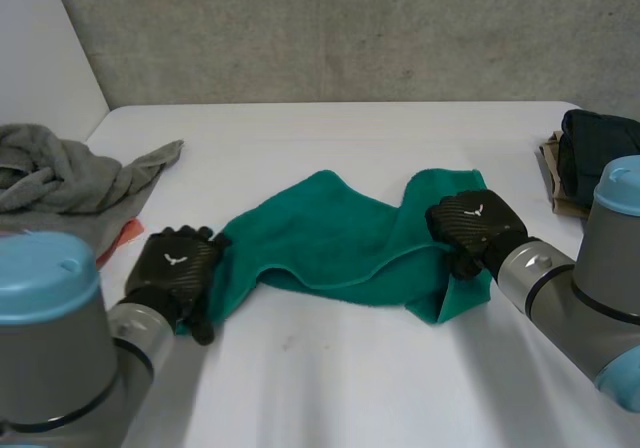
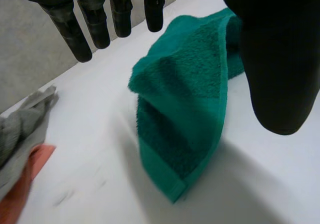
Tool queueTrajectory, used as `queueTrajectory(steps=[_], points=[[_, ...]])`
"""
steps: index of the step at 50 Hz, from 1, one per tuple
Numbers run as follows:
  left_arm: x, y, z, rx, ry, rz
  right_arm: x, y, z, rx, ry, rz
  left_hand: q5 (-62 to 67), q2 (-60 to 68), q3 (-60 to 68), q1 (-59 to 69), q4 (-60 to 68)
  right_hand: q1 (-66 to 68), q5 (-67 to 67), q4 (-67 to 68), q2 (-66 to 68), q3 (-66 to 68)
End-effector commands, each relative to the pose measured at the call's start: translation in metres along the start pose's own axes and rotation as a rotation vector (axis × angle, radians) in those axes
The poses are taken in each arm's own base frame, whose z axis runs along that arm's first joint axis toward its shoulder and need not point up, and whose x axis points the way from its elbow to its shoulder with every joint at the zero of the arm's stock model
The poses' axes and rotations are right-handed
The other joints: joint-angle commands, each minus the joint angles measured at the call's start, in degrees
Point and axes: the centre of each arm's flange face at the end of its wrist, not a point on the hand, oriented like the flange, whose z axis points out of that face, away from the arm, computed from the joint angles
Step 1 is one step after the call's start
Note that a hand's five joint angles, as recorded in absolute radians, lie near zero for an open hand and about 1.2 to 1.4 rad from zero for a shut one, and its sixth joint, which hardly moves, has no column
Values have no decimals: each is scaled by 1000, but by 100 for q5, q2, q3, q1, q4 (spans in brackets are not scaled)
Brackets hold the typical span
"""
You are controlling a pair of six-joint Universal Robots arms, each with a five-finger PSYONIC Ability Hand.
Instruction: Fold the laundry.
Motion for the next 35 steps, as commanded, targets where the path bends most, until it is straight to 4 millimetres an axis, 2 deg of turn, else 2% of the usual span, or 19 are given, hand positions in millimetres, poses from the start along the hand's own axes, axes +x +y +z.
queueTrajectory(steps=[1, 7, 11, 16, 17, 18, 19, 21, 22, 23, 27, 28, 30, 31, 34, 35], points=[[19, 5, 32, 60, 26, 7, 2, 1, -1, -3, 6, 2, 19, 121, 108, 182, 125, 1592, 1297, 1152, 1278, 1214], [27, 4, 51, 57, 35, 19, 4, 1, -1, -2, 10, 5, 153, 255, 242, 315, 259, 1592, 1297, 1152, 1278, 1214], [27, -1, 70, 75, 23, 21, 2, 2, -1, -4, 2, 4, 741, 843, 830, 904, 847, 1592, 1297, 1152, 1278, 1214], [28, 3, 86, 57, 15, 39, 2, 3, -1, -9, 2, 3, 1766, 1867, 1855, 1928, 1871, 1592, 1297, 1152, 1278, 1214], [28, 4, 88, 54, 13, 44, 3, 3, -1, -8, 4, 3, 2285, 2386, 2374, 2447, 2391, 1592, 1297, 1152, 1278, 1214], [26, 5, 91, 50, -1, 53, 4, 4, -1, -9, 7, 3, 4006, 4107, 4095, 4168, 4111, 1592, 1297, 1152, 1278, 1214], [23, 5, 93, 50, -15, 53, 5, 3, -1, -6, 9, 2, 5122, 5223, 5211, 5284, 5227, 1592, 1297, 1152, 1278, 1214], [13, -1, 94, 66, -71, 48, 10, 1, 1, 1, 25, 2, 6755, 6856, 6844, 6917, 6860, 1592, 1297, 1152, 1278, 1214], [9, -3, 92, 68, -92, 44, 13, -1, 1, 5, 34, -2, 6763, 6864, 6852, 6925, 6868, 1592, 1297, 1152, 1278, 1214], [5, -7, 89, 74, -109, 39, 16, -3, 1, 11, 41, -7, 6763, 6864, 6852, 6925, 6868, 1592, 1297, 1152, 1278, 1214], [-13, -43, 58, 167, -162, 14, 38, -26, -3, 60, 102, -46, 6763, 6864, 6852, 6925, 6868, 1592, 1297, 1152, 1278, 1214], [-20, -60, 42, 214, -167, 11, 45, -39, -10, 76, 122, -79, 6763, 6864, 6852, 6925, 6868, 1592, 1297, 1152, 1278, 1214], [-26, -78, 23, 256, -156, 16, 53, -55, -21, 93, 144, -121, 6763, 6864, 6852, 6925, 6868, 1592, 1297, 1152, 1278, 1214], [-32, -94, 3, 296, -144, 30, 59, -77, -34, 135, 170, -169, 6763, 6864, 6852, 6925, 6868, 1592, 1297, 1152, 1278, 1214], [-42, -117, -25, 345, -117, 71, 69, -108, -57, 199, 220, -234, 6763, 6864, 6852, 6925, 6868, 1592, 1297, 1152, 1278, 1214], [-50, -130, -40, 371, -113, 95, 77, -130, -72, 248, 262, -275, 6763, 6864, 6852, 6925, 6868, 1592, 1297, 1152, 1278, 1214]])
